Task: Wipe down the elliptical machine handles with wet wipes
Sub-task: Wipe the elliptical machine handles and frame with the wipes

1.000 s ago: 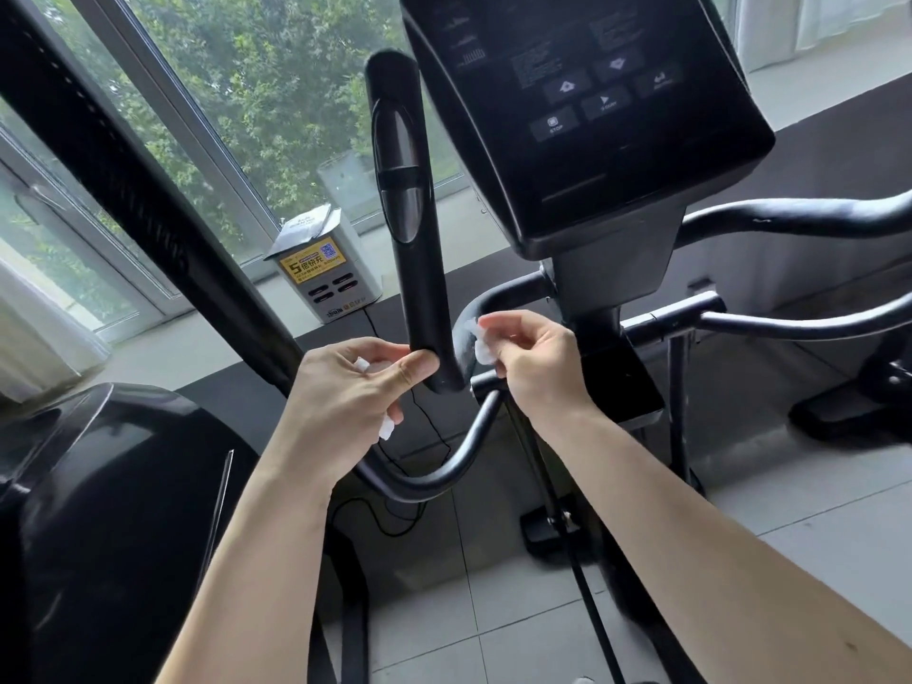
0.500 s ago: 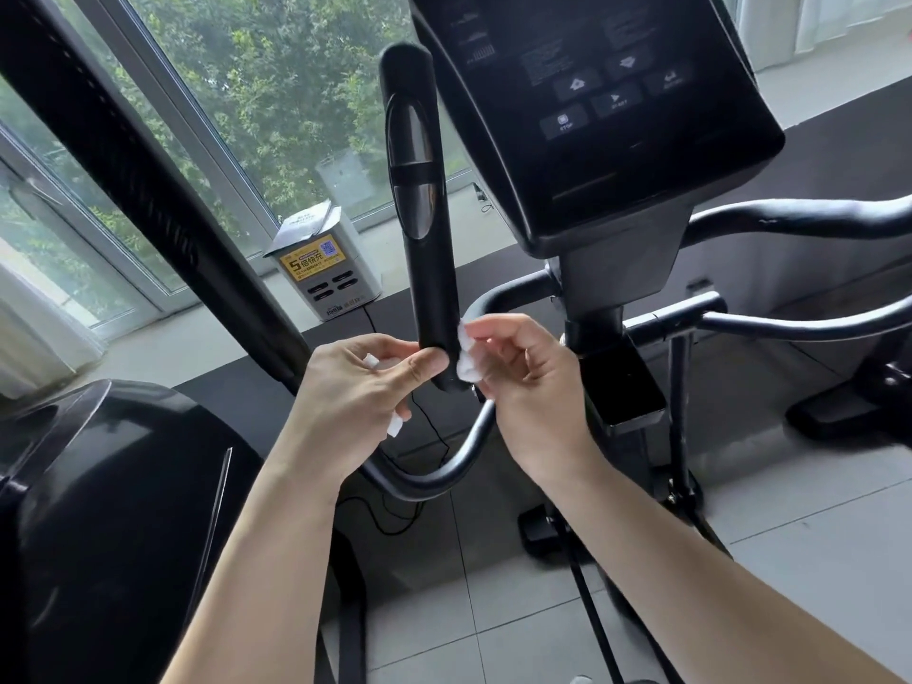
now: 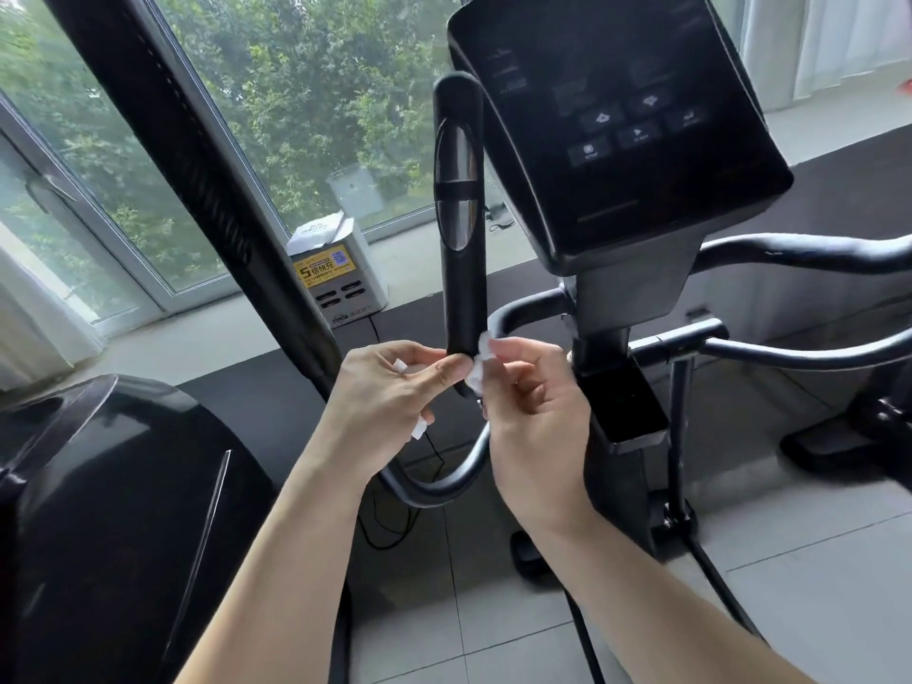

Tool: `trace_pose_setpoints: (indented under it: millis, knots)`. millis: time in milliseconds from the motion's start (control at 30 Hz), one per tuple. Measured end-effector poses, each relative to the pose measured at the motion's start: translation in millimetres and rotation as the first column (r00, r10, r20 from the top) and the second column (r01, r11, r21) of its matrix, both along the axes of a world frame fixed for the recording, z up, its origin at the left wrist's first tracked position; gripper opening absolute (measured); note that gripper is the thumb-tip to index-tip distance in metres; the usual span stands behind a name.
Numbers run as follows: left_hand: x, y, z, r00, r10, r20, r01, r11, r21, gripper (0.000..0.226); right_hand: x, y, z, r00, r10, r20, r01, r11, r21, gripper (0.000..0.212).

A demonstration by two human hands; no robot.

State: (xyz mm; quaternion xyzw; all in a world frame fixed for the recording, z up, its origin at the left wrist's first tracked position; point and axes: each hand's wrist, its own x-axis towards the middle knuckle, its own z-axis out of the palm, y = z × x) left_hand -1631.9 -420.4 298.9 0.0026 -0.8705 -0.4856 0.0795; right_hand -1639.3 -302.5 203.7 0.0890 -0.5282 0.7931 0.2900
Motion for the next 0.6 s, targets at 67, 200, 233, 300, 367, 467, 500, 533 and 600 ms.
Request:
trace_pose_setpoints:
  millis: [67,200,233,300,367,467,500,533,600]
  knots:
    - [1.0,-2.1,-0.3,1.000,-0.016,-0.006,0.016,1.000,0.001,0.021,-4.1,-3.3,-9.5,0.998,-0.033,-0.050,0.035,0.999,0.041,0.016]
    - [3.5,-4.2,-1.7,1.000,-0.016,-0.013,0.016,1.000,0.002,0.017,-15.2,7.3,-35.4,0.983,-0.058,0.174,0.027,0.984,0.176,0.016]
    - [4.4,-4.7,-2.2,1.000,-0.016,-0.014,0.016,1.000,0.002,0.017,-16.3,10.1,-40.1,0.972,-0.064,0.226,0.022,0.983,0.183,0.015]
    - [5.7,-5.3,-2.5,1.000,-0.018,-0.007,0.018,1.000,0.011,0.017,-15.2,14.8,-38.6,0.968,-0.068,0.243,0.038,0.991,0.125,0.016]
    - [5.8,-6.2,-3.5,1.000,-0.017,-0.006,0.017,1.000,0.014,0.017,-16.7,18.2,-27.5,0.975,-0.090,0.206,0.074,0.994,0.083,0.022]
    - [6.3,-4.4,-6.4,1.000,-0.007,-0.026,0.008,1.000,0.023,0.017,-21.1,22.6,-14.6,0.986,-0.098,0.135,0.090,0.994,0.066,0.028]
    - [6.4,-2.8,-8.1,0.999,-0.003,-0.037,0.004,1.000,0.024,0.019,-21.5,22.7,-13.3,0.991,-0.061,0.118,0.054,0.996,0.065,0.028]
    - [6.7,-1.4,-9.6,0.999,0.001,-0.053,0.000,1.000,0.025,0.019,-20.3,21.6,-12.6,0.994,-0.005,0.105,-0.002,0.998,0.064,0.028]
    - [6.7,0.5,-12.7,0.996,0.012,-0.087,-0.010,1.000,0.022,0.019,-16.6,16.8,-16.6,0.990,0.107,0.091,-0.112,0.992,0.061,0.027]
